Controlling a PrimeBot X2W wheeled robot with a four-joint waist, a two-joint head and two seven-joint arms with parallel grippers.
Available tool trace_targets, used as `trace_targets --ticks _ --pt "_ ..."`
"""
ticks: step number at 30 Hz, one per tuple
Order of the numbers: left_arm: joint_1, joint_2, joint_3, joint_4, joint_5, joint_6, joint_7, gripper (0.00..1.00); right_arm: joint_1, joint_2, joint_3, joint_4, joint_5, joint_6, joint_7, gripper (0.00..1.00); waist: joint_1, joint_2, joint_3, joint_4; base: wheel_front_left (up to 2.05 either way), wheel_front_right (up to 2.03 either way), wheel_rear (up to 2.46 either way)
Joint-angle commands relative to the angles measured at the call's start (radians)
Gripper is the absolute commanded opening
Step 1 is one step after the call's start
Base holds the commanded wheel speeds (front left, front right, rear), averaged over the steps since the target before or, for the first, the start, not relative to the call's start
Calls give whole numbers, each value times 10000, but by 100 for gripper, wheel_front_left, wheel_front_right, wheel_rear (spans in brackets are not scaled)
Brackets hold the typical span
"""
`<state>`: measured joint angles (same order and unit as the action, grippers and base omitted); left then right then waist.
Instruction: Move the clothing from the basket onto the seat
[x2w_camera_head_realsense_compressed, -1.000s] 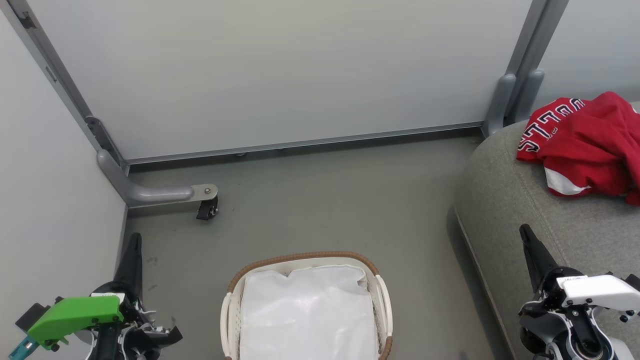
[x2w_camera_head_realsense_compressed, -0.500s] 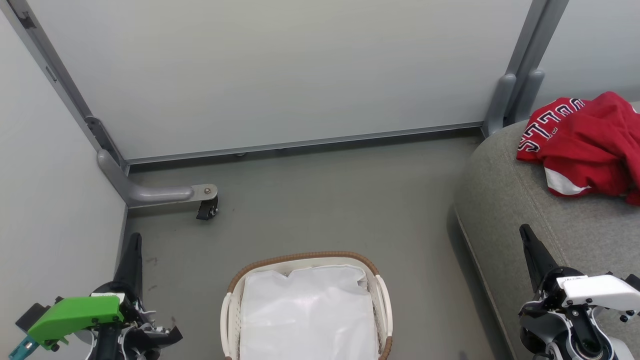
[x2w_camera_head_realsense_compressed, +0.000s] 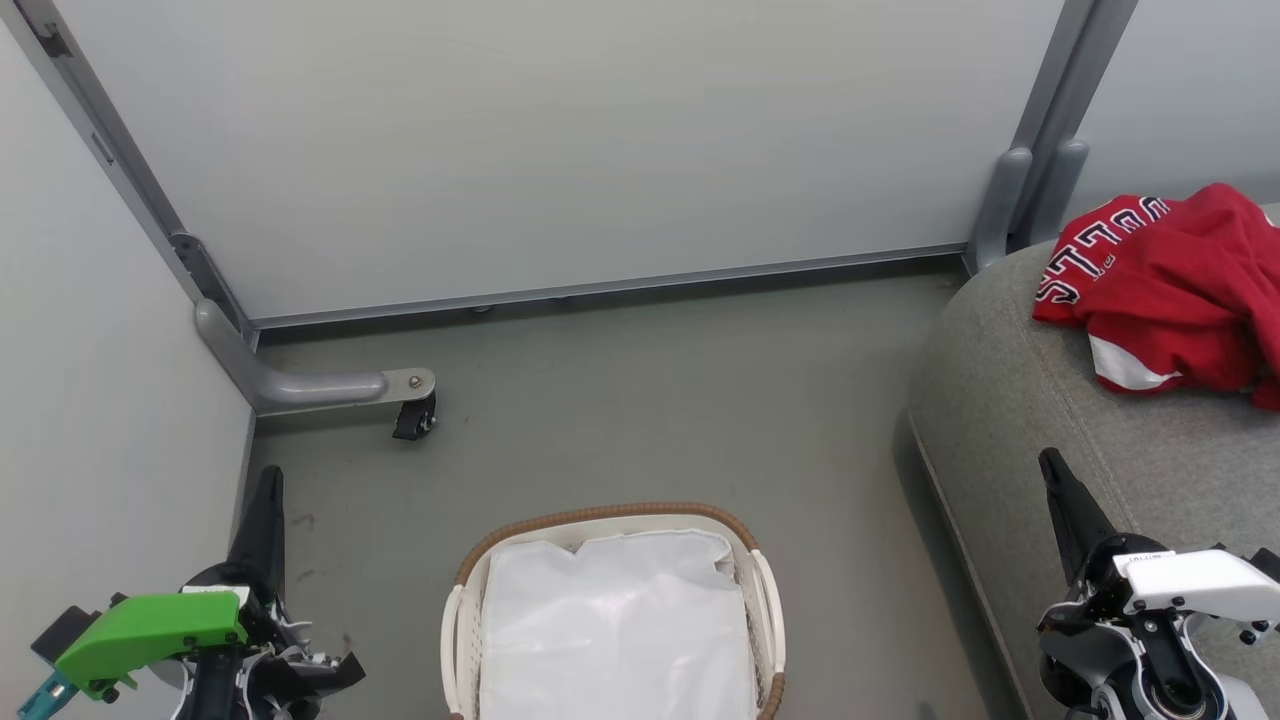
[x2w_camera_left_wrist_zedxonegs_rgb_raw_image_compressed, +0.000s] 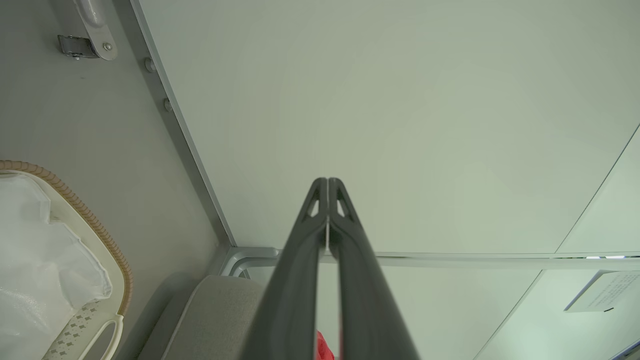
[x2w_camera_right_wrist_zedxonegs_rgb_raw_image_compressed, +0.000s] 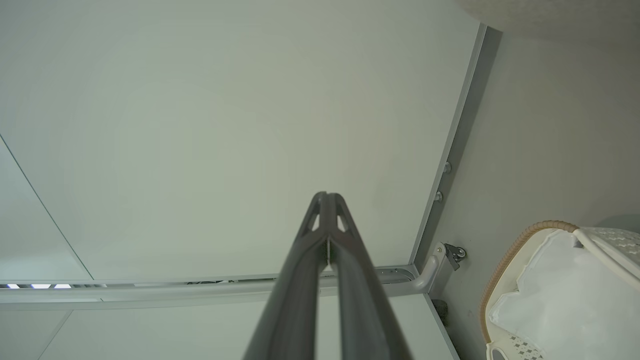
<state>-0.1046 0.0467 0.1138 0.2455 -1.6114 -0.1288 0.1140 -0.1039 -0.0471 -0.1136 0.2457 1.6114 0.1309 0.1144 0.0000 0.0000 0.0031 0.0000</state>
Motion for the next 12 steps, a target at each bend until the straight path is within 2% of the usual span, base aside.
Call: trace_targets --ticks 1,12 --pt "-91 66 21 -21 -31 -38 35 0 -86 -60 -17 -37 32 -3 30 0 0 0 0 0 0 0 0" --pt "-91 66 20 -22 -32 -38 35 0 -86 -60 -17 -36 32 -3 30 0 0 0 0 0 0 0 0"
